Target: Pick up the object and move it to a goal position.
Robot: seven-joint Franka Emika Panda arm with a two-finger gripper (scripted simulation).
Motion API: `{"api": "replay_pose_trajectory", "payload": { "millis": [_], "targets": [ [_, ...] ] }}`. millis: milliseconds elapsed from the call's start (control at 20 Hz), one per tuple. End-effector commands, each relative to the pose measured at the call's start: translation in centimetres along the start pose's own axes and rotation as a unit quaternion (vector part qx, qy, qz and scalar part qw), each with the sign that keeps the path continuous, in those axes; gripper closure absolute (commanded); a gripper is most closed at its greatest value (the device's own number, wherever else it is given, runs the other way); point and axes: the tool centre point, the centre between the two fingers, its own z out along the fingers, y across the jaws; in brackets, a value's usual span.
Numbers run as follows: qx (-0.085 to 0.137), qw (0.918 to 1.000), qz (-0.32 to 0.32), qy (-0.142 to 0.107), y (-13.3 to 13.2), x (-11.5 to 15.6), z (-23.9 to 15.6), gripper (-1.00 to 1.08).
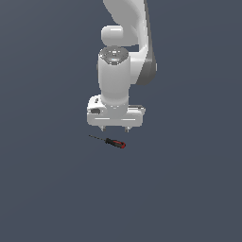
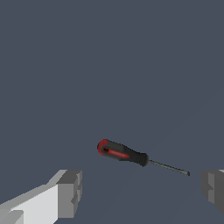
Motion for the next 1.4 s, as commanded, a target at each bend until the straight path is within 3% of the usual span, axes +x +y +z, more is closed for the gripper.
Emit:
{"api": "replay_pose_trajectory", "payload": {
  "millis": [0, 400, 750, 1350],
  "targets": [
    [0.0, 1.0, 0.0, 0.0, 0.0, 0.0, 0.0, -0.92],
    [0.002, 0.9998, 0.018, 0.007, 2.5, -0.1, -1.3, -0.92],
    [0.001, 0.9999, 0.011, 0.006, 2.5, -0.1, -1.1, -0.92],
    [-0.001, 0.9974, -0.072, 0.0, 3.1, -0.6, 0.8, -0.92]
  ]
}}
